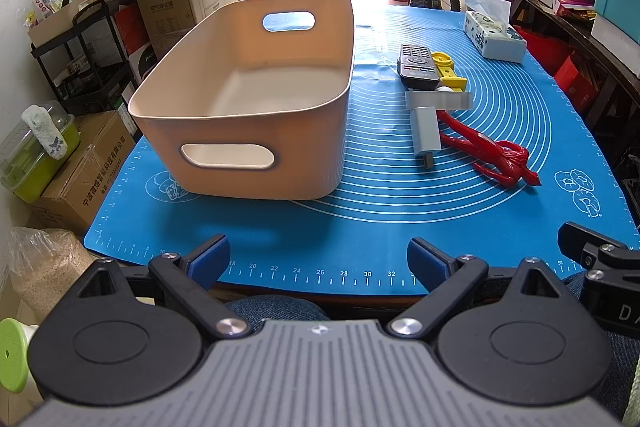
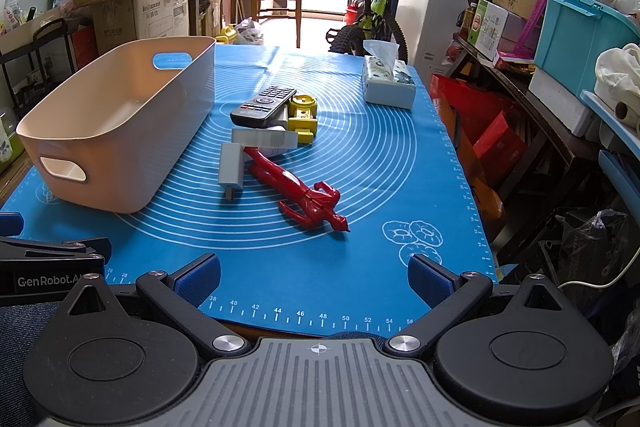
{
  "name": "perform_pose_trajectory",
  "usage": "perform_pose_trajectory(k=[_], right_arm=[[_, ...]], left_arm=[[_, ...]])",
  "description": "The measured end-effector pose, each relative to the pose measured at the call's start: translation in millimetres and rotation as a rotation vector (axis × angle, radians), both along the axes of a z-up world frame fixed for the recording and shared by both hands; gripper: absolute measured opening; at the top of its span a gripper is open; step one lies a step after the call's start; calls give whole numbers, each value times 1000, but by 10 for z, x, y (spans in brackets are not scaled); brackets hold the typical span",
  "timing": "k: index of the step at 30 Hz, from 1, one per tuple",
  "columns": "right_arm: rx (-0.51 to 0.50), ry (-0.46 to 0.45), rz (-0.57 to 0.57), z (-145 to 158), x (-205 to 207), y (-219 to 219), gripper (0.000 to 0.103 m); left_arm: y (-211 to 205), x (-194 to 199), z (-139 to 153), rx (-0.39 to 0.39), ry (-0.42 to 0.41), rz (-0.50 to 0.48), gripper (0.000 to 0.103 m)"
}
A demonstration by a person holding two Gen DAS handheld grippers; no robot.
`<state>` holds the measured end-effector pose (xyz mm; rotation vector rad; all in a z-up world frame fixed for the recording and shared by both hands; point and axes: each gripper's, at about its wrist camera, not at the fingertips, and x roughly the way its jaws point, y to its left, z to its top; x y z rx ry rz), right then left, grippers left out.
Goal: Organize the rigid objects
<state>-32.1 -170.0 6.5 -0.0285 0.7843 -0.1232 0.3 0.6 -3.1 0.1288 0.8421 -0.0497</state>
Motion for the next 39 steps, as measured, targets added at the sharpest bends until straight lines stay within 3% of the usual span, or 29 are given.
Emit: perform_pose_trajectory(k=[14, 21, 26, 30, 39], right_arm=[[5, -8, -3, 55, -13, 2, 99], [46, -60, -17, 251, -43, -23, 99], [98, -96, -1, 391, 45, 9, 99], [51, -145, 24, 490, 197, 108, 99], [36, -136, 10, 479, 735, 47, 99]], left_arm=[[5, -3, 9, 3, -1, 1, 95], [112, 66, 296, 3, -36, 28, 95], [203, 252, 639, 34, -96, 55, 95], [305, 505, 824, 69, -115, 79, 95], [652, 1082, 840, 59, -64, 108, 95]])
